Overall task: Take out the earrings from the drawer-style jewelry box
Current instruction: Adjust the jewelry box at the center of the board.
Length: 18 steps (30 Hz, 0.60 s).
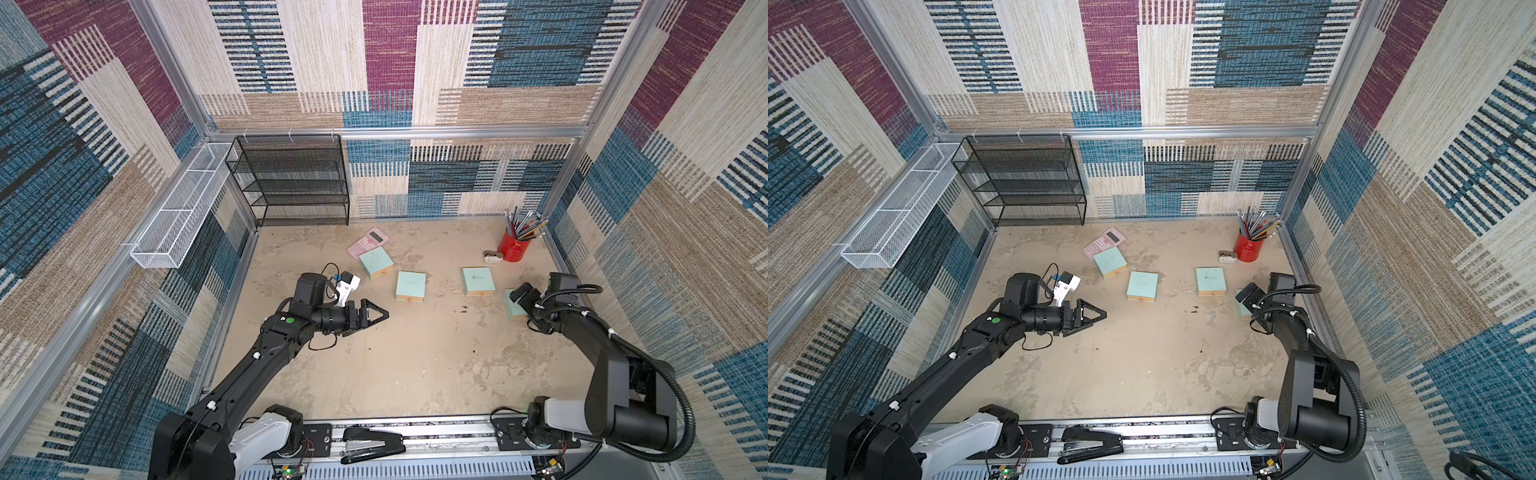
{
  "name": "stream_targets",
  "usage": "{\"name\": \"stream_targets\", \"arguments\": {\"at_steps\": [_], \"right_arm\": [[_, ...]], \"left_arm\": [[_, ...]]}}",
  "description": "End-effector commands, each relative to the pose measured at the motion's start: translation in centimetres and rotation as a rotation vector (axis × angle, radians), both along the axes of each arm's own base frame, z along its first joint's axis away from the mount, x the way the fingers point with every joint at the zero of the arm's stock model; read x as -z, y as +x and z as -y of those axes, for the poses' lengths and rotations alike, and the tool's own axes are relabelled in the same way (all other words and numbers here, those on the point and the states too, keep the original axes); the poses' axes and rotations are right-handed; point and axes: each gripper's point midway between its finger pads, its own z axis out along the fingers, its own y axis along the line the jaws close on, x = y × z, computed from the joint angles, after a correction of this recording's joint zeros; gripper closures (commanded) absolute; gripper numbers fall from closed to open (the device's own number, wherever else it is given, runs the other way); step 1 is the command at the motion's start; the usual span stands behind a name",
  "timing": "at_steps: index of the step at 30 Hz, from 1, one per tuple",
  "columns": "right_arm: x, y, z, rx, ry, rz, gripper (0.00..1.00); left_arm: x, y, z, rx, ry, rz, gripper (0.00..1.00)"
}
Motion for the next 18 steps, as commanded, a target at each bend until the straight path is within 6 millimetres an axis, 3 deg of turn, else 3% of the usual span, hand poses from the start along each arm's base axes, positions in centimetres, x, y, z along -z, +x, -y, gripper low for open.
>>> {"name": "stream_targets", "arguments": {"at_steps": [1,7,10,14,18], "right_arm": [[-1.0,0.7,0.1,0.003,-0.006,0.043,0.01],[-3.7,0.9,0.1,-0.036,-0.081,0.099,0.01],[-5.3,1.7,-1.1,-0.107,-0.158,0.112,0.01],[-6.2,4.0,-4.0,-0.255,-0.234,0.102,0.01],[-5.4,6.9,-5.2,-0.359,-0.301,0.050,0.01]], "left_arm": [[-0.3,0.0,0.2,0.010,-0.022,0.004,0.01],[-0.3,0.2,0.2,0.007,-0.026,0.004,0.01],[-0.5,0.3,0.3,0.012,-0.032,0.005,0.01],[-0.8,0.2,0.4,0.025,-0.033,0.007,0.01],[-0.9,-0.1,0.3,0.033,-0.022,0.016,0.01]]}}
